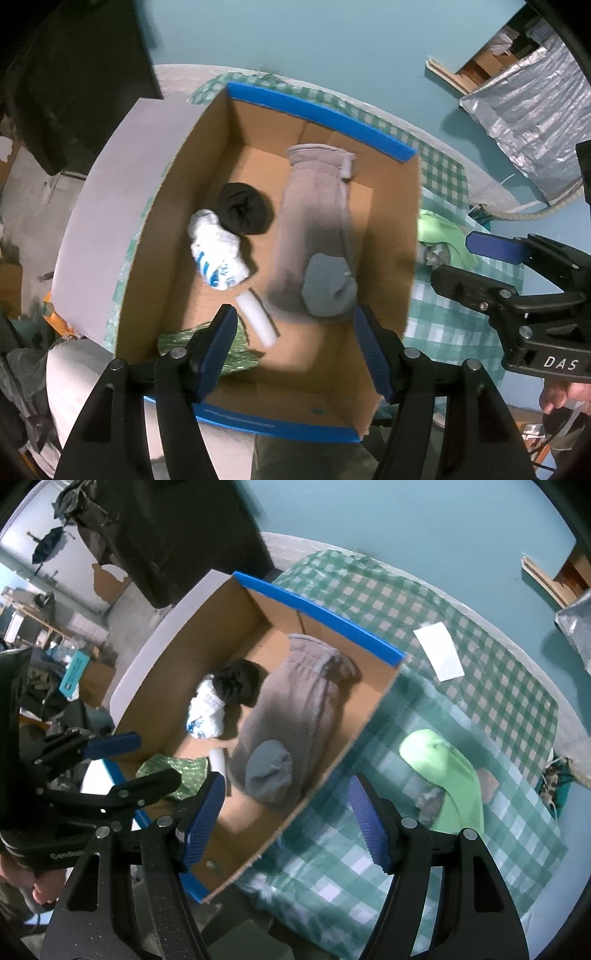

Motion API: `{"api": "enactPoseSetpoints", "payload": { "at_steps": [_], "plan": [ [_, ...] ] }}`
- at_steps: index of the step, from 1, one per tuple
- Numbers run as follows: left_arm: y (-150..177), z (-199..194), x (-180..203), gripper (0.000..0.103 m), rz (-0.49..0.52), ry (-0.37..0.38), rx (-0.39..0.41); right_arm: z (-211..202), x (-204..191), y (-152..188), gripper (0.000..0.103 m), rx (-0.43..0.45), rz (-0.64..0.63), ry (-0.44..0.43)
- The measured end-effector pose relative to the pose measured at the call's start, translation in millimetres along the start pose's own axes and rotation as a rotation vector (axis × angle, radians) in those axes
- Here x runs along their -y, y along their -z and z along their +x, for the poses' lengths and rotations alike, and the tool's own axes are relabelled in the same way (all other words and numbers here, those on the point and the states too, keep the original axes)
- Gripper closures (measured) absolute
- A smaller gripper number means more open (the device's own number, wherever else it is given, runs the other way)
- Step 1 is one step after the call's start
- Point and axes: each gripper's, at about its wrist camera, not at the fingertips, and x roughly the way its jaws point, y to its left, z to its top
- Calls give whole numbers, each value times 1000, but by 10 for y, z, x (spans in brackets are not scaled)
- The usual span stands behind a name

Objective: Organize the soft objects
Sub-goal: 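Move both tools back over the cloth toward the lime green cloth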

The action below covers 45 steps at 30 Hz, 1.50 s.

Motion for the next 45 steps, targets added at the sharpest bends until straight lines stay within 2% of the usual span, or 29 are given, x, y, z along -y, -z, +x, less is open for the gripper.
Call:
{"api": "enactPoseSetpoints", "payload": {
  "at_steps": [25, 39, 45],
  "plan": [
    [74, 61, 1020, 33, 176, 35, -18, -390, 846, 440, 32, 43, 113, 39],
    [-98, 433, 1637, 33, 255, 69, -46, -332, 1384, 484, 32, 15, 151, 65],
    [-170, 640, 1698, 33, 234, 77, -73, -177, 1597, 407, 32, -3, 141, 75]
  ]
}}
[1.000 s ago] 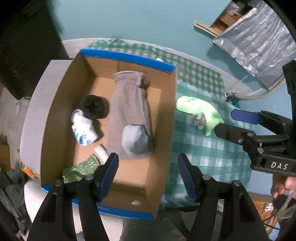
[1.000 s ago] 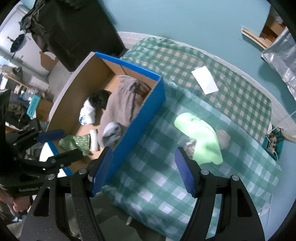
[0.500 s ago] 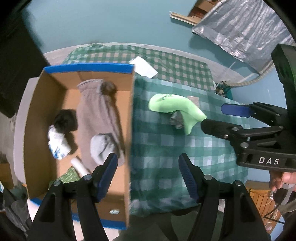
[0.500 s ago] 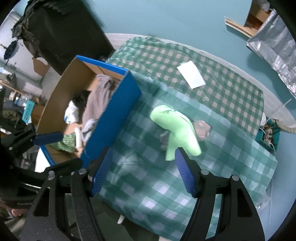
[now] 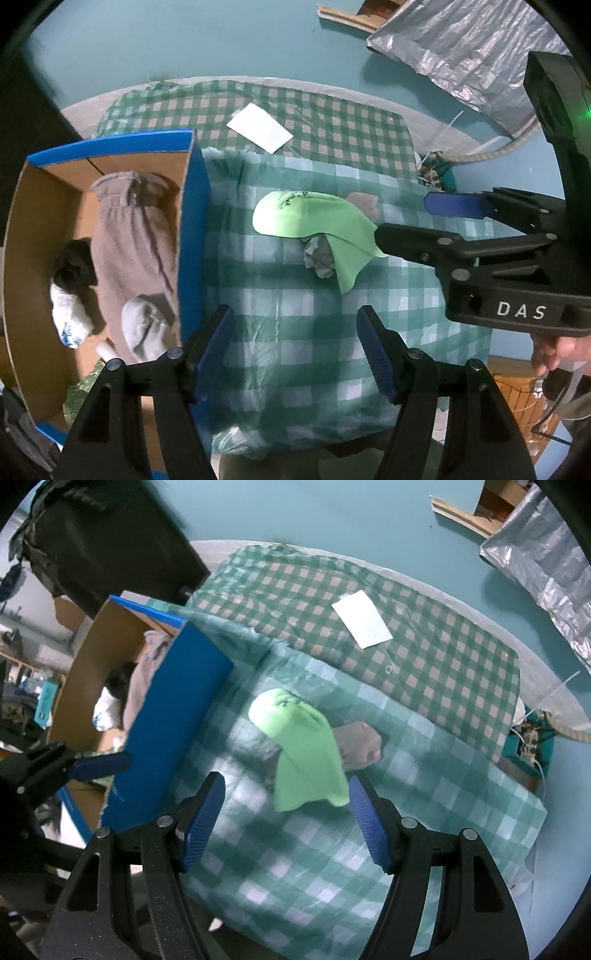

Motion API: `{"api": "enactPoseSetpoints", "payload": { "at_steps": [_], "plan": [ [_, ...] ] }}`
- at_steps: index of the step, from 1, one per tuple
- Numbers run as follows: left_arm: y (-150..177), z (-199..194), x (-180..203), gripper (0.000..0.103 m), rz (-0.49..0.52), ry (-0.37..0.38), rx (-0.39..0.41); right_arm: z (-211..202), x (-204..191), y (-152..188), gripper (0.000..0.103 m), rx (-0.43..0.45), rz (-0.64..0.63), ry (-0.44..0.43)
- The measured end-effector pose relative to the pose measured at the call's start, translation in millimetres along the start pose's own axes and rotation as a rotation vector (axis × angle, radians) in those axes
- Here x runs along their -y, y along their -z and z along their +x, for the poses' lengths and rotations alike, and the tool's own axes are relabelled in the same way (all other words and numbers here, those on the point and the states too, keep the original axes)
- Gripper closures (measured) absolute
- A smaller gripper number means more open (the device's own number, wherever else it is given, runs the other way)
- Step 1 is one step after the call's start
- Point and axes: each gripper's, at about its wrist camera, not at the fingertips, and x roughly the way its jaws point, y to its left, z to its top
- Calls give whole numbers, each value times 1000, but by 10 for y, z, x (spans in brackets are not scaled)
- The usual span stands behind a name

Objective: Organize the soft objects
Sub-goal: 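Move both tools back over the cloth toward the lime green cloth, then close the right tool on the lime green cloth and lift it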

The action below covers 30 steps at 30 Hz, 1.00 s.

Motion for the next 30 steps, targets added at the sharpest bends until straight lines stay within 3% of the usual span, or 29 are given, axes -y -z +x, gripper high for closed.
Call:
{"api": "enactPoseSetpoints", "payload": {
  "at_steps": [20, 25, 27, 30],
  "plan": [
    [-168, 587, 19, 33, -52, 13, -45, 859, 227, -233, 33, -71, -96, 5],
    [-134, 651, 1, 33, -44, 9, -65, 936, 202, -205, 61, -77, -105, -4],
    [-94, 663, 1, 33, -37, 10, -73, 913, 167, -190, 78, -72, -114, -11],
    [-42, 655, 12, 33, -26, 13, -81, 892, 108, -124, 84, -84, -142, -6]
  ]
}}
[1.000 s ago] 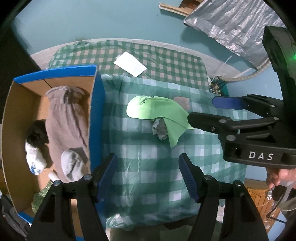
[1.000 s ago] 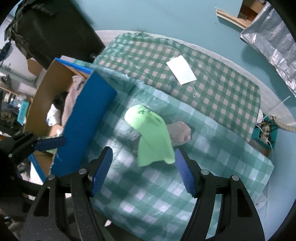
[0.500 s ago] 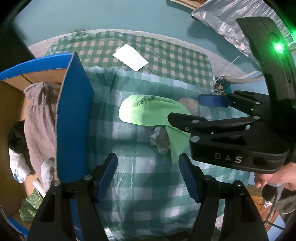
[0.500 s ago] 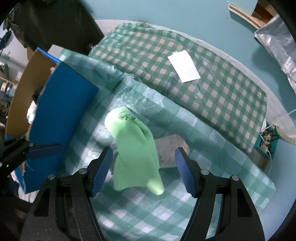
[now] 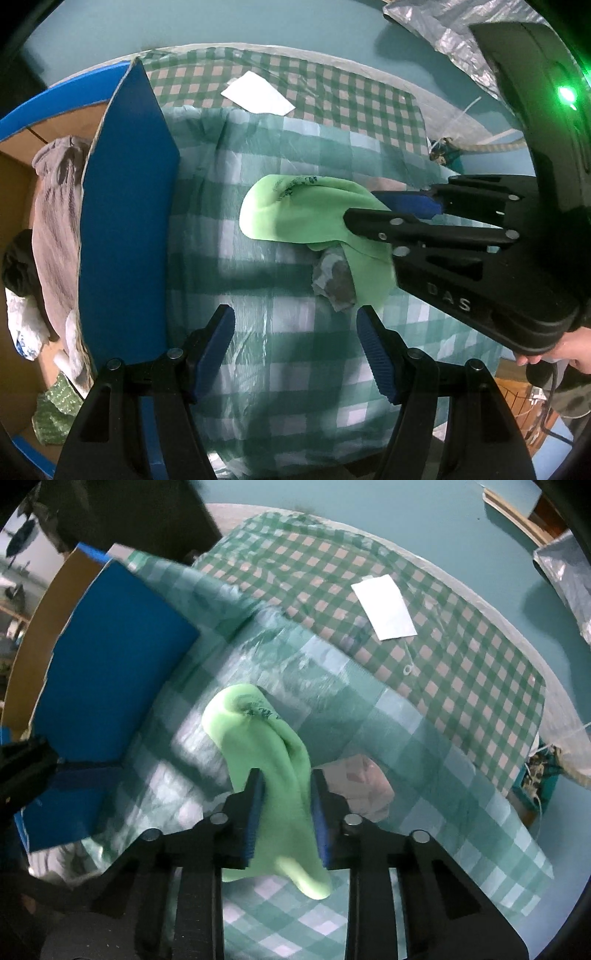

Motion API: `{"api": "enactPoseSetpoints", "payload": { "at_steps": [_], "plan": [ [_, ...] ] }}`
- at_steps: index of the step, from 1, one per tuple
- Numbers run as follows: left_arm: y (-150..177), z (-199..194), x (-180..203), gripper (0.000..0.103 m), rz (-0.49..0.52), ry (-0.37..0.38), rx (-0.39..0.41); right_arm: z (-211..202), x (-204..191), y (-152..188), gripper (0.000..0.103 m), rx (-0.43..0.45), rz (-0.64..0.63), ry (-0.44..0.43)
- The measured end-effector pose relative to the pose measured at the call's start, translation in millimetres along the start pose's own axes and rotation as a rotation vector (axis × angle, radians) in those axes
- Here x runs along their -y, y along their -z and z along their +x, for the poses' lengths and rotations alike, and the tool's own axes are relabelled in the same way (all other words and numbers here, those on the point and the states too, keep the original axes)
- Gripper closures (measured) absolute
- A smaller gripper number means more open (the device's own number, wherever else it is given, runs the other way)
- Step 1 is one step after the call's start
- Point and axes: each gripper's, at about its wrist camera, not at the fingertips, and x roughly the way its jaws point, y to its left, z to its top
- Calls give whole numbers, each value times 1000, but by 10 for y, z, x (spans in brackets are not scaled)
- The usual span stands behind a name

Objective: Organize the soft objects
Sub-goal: 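Close the right tool on the lime green cloth and lift it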

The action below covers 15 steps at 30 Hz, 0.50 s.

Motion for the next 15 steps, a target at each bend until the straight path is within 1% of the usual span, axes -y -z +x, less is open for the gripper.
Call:
{"api": "enactPoseSetpoints", "payload": {
  "at_steps": [3, 8, 11, 15],
  "plan": [
    [50, -7, 5, 33, 6, 2, -8, -43, 5, 109, 89, 3, 9, -19],
    [175, -32, 25, 32, 22, 11, -19, -125, 56, 380, 90, 1, 57, -57],
    [272, -31, 60, 27, 37, 13, -23, -165, 72, 524, 90, 4, 78, -69],
    [362, -3, 147, 27, 69, 18, -31, -258, 95, 704, 91, 26, 127, -85]
  ]
}}
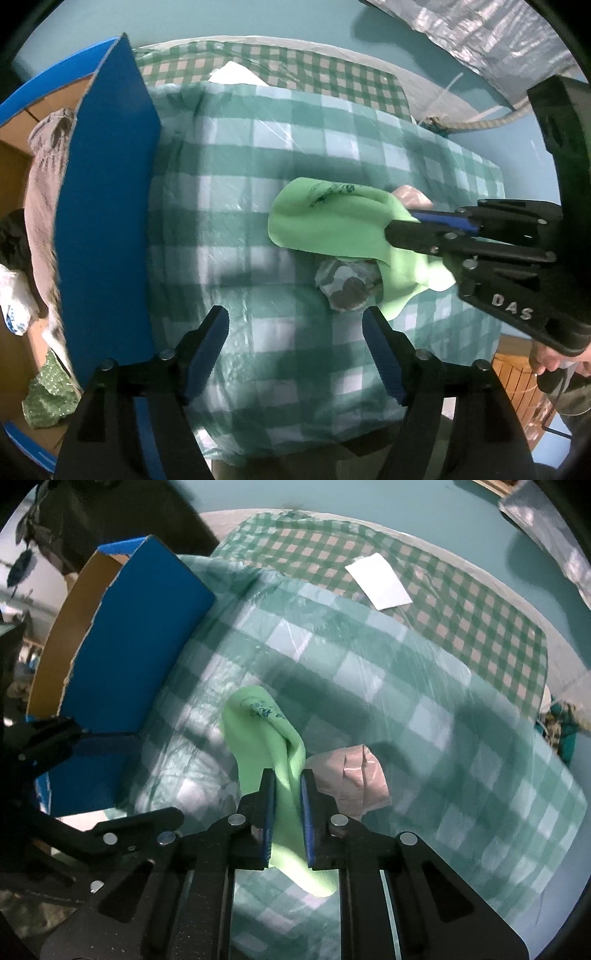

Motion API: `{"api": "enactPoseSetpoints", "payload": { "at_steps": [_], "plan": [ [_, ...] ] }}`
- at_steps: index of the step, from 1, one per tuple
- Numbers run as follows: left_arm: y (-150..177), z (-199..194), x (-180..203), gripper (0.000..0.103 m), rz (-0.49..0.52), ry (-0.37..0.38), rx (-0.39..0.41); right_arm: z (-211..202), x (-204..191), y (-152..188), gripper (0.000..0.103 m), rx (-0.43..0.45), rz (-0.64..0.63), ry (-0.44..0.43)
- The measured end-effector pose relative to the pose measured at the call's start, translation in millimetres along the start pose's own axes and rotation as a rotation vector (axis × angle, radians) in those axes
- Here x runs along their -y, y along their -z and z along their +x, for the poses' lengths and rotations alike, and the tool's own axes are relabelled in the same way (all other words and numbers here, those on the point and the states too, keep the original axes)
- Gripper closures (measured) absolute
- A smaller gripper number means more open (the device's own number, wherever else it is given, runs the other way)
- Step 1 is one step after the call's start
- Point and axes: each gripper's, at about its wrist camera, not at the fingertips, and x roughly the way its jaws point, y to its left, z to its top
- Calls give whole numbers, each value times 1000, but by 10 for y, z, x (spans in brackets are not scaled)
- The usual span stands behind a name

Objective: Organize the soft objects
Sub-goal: 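Close the right tool on the lime green cloth and lift it, then grasp the grey camouflage bundle with the left tool while the right tool holds the green cloth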

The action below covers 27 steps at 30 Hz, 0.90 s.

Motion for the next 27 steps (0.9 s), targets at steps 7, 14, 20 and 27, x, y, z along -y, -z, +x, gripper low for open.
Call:
{"api": "enactPoseSetpoints", "payload": {
  "at_steps": [7, 14, 20, 27],
  "plan": [
    [34, 56, 150, 26, 62, -6, -10, -274, 67, 236, 92, 70, 87, -39],
    [-37, 88, 291, 23, 123, -34, -12, -533, 297, 467, 92, 137, 200, -48],
    [-130, 129, 370, 23, 168, -52, -19, -562, 563, 680, 89, 155, 281, -55],
    [-188, 201, 397, 23, 193, -72, -28, -491, 573, 549, 45, 180, 245, -31]
  ]
}}
